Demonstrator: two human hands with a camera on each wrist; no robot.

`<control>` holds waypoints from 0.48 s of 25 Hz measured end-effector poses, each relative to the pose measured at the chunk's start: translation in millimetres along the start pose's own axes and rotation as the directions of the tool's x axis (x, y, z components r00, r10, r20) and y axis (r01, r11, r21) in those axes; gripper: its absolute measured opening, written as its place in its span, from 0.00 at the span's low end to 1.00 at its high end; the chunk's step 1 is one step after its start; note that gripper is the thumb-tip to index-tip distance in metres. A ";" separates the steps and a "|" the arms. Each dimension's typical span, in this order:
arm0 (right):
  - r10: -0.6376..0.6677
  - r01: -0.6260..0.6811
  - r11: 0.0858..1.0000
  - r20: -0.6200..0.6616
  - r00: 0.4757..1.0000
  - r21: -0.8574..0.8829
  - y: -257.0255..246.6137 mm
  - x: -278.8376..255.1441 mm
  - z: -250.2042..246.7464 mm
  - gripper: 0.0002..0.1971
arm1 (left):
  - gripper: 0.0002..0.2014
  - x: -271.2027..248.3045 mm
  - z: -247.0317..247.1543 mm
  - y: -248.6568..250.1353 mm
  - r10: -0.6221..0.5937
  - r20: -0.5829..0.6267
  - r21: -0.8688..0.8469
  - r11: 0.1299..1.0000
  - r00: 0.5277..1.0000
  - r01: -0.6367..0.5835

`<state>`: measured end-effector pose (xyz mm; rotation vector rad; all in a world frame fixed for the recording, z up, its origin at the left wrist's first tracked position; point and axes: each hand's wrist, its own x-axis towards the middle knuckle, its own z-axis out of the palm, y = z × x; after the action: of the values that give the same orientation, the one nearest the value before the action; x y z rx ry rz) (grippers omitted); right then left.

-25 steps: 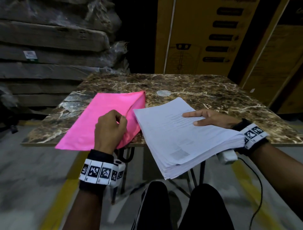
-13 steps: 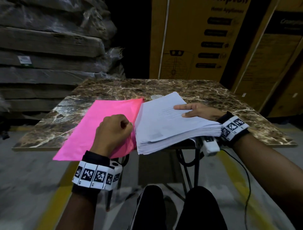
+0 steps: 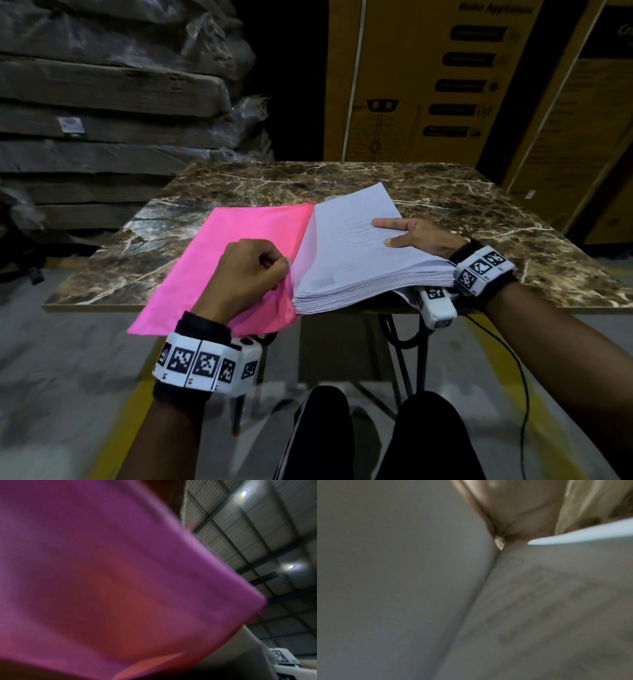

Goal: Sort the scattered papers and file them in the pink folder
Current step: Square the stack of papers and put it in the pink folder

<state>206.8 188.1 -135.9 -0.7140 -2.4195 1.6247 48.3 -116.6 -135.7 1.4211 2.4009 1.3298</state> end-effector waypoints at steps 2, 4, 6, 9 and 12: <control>0.013 -0.012 0.999 -0.014 1.000 0.033 1.7 1.7 1.8 0.28 | 0.10 2.6 2.0 5.3 -0.004 0.007 -0.005 1.000 1.000 0.004; 0.033 -0.033 0.999 -0.001 0.999 0.025 2.3 2.8 2.4 0.28 | 0.11 4.0 4.4 9.9 -0.004 0.019 -0.007 1.000 1.000 0.004; 0.050 -0.050 0.999 -0.005 0.999 0.000 2.7 2.8 2.6 0.28 | 0.11 4.1 6.4 12.9 -0.013 0.036 -0.026 1.000 0.999 0.014; 0.046 -0.041 0.997 -0.069 0.997 0.069 2.6 0.3 5.3 0.27 | 0.11 3.7 7.5 15.3 -0.034 0.054 -0.071 0.997 0.998 0.038; 0.007 -0.004 1.000 -0.103 0.995 0.028 -2.0 -2.8 7.1 0.27 | 0.11 5.4 4.9 12.9 -0.093 0.067 -0.227 0.968 0.993 0.106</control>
<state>206.0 180.3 -136.6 -0.7799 -2.3210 1.5793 56.3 -106.8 -127.9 1.2437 2.1681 1.4664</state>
